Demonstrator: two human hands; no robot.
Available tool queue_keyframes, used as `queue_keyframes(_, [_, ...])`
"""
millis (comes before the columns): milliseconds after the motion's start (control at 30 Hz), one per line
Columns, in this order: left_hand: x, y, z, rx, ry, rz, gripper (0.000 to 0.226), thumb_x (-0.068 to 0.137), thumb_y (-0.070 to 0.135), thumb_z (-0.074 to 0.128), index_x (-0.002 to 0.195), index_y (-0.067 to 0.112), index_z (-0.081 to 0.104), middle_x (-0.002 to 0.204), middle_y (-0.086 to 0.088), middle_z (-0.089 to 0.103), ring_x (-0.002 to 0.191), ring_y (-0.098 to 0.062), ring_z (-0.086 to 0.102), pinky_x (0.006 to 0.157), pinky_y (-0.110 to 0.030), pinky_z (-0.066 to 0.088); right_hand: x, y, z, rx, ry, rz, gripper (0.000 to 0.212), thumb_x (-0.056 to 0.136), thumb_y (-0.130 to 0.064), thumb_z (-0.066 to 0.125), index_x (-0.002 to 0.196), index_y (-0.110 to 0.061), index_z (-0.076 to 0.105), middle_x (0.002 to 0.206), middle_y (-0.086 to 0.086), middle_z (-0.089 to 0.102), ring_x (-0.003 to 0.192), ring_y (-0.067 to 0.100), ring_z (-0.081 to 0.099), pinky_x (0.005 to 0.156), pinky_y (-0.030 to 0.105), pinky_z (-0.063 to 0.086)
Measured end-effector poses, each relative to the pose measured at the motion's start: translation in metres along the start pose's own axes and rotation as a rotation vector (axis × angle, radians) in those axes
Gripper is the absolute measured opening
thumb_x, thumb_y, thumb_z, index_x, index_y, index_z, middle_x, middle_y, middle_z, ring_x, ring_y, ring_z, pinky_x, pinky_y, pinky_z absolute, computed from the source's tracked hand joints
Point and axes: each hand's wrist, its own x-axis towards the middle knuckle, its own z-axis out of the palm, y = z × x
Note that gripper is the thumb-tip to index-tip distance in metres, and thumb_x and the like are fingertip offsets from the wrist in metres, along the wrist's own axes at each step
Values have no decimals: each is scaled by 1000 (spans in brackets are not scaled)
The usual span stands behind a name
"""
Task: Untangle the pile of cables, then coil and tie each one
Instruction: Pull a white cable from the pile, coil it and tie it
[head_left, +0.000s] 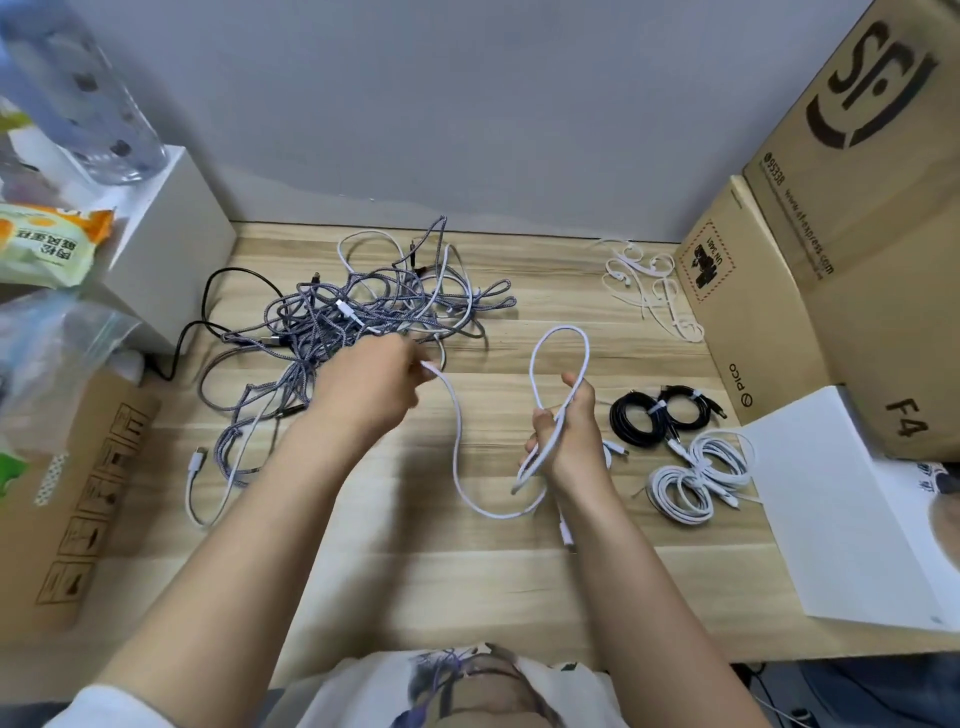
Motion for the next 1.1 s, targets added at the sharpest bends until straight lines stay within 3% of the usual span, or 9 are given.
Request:
queue_keyframes(67, [-6,6,-7,245,-84,-115,9,92,29,56,93,22,61,76,-1,69,90,-23,64,72,-30,44,3,7,-4,-238,60,-34,51,89,0,36,133,-26,32,97,13,53,82,33,61,75,41,53])
queue_keyframes(133, [-6,8,-7,428,-236,-187,31,94,41,51,74,16,49,61,5,64,78,-16,62,71,-26,39,6,14,-7,-411,85,-43,59,86,4,33,139,-21,24,117,13,52,98,37,58,85,47,49])
queue_keyframes(300, [-3,8,-4,512,-504,-108,38,87,56,55,78,19,61,51,11,56,60,-11,52,70,-27,36,8,25,5,49,-127,294,39,94,4,27,121,-22,38,102,10,45,62,16,52,46,30,54])
queue_keyframes(467, [1,-2,7,-168,-721,-71,36,94,40,52,84,12,73,32,2,40,39,-15,35,48,-21,36,14,53,6,154,-86,409,25,94,9,30,92,-6,50,73,7,46,57,15,48,42,19,48])
queue_keyframes(600, [-2,-12,15,-613,-854,-63,44,80,51,51,95,16,74,34,5,25,34,-7,25,50,-19,42,23,68,-5,79,29,416,29,93,4,35,76,-13,52,75,9,50,55,18,51,58,36,55])
queue_keyframes(700, [-3,-12,17,-676,-853,-75,48,77,53,50,107,21,70,35,5,26,33,-5,27,48,-18,44,28,71,-12,-143,75,348,24,84,0,40,80,-20,55,84,11,58,66,30,62,80,51,54])
queue_keyframes(833, [-3,-3,17,-434,-716,-80,37,93,42,50,109,15,70,43,5,32,39,-10,29,46,-17,30,22,66,-11,-438,59,218,32,84,-5,48,115,-9,56,120,16,52,113,35,52,94,39,45])
queue_keyframes(967, [2,-2,18,-42,-534,2,31,91,47,52,98,27,74,85,-1,63,83,-17,57,83,-27,42,17,58,-6,-532,-126,106,64,81,-3,52,142,-11,33,136,16,38,128,32,38,104,36,36])
queue_keyframes(1100, [1,0,18,-179,-464,92,26,96,27,52,93,13,74,61,3,53,53,-10,45,53,-19,36,5,28,-3,-461,-294,-17,85,79,10,46,150,-20,12,155,4,1,143,18,13,113,20,17])
